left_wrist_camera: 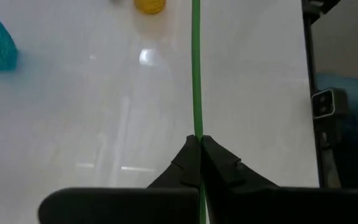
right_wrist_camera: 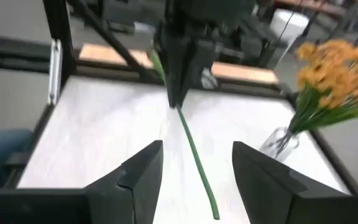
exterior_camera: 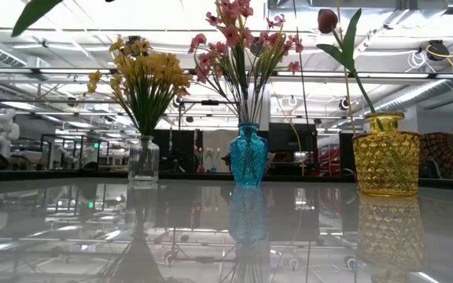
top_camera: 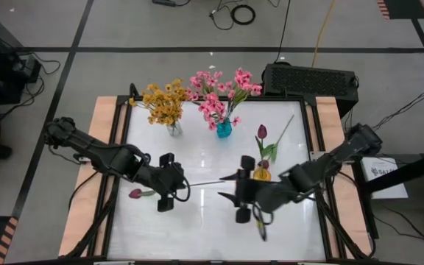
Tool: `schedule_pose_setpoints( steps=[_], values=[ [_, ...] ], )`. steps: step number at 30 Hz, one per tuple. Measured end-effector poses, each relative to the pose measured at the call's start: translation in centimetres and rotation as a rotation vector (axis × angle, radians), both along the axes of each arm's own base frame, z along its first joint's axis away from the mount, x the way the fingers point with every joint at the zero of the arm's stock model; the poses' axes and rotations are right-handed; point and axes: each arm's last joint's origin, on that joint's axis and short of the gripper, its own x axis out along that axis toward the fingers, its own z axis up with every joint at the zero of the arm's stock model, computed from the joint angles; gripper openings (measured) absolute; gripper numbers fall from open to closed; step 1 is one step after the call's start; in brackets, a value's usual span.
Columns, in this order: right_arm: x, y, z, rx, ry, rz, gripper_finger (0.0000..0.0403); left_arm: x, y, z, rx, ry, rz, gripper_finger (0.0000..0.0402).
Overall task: Sort flowers into vase by color
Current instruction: Put the bottom red flower into the yellow vase
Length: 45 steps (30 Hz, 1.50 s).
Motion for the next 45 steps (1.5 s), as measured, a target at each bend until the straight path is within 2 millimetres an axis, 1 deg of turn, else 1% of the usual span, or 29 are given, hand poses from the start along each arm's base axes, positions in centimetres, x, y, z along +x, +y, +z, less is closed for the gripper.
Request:
schedule_pose_setpoints(
  steps=[4, 8, 12, 15, 21, 23, 28, 29, 36, 40, 42, 45],
  values=[
    [1.7, -1.2, -1.1, 0.026, 0.052, 0.013, 0.0185, -0.1, 0.0, -0.1, 0.008, 0.017, -0.001, 0.0001],
    [2.9, -2.3, -2.2, 0.055, 0.096, 0.016, 0.0185, -0.1, 0.0, -0.1, 0.01, 0.016, -0.004, 0.0001],
    [3.7, -3.0, -3.1, 0.089, 0.141, 0.032, 0.018, -0.1, 0.0, -0.1, 0.011, 0.016, -0.005, 0.0001],
    [4.1, -3.3, -3.7, 0.104, 0.166, 0.032, 0.0166, -0.1, 0.0, -0.1, 0.011, 0.016, -0.005, 0.0001],
    [4.3, -3.5, -3.9, 0.114, 0.177, 0.035, 0.0118, -0.1, 0.0, -0.1, 0.011, 0.016, -0.005, 0.0001],
    [4.3, -3.5, -3.9, 0.114, 0.179, 0.036, 0.0095, -0.1, 0.0, -0.1, 0.011, 0.016, -0.005, 0.0001],
    [4.3, -3.5, -3.9, 0.117, 0.178, 0.034, 0.0018, -0.1, 0.0, -0.1, 0.012, 0.016, -0.007, 0.0001],
    [4.3, -3.5, -3.9, 0.117, 0.178, 0.034, 0.0011, -0.1, 0.0, -0.1, 0.013, 0.016, -0.008, 0.0001],
    [4.3, -3.5, -3.9, 0.116, 0.178, 0.034, 0.0004, -0.1, 0.0, -0.1, 0.027, 0.014, -0.026, 0.0001],
    [4.3, -3.5, -4.0, 0.112, 0.183, 0.035, 0.001, -0.1, 0.0, -0.1, 0.029, 0.013, -0.028, 0.0001],
    [4.3, -3.5, -4.0, 0.108, 0.19, 0.032, 0.0006, -0.1, 0.0, -0.1, 0.028, 0.012, -0.027, 0.0002],
    [4.2, -3.5, -4.1, 0.103, 0.202, 0.031, 0.0003, -0.1, 0.0, -0.1, 0.029, 0.011, -0.028, 0.0009]
  ],
)
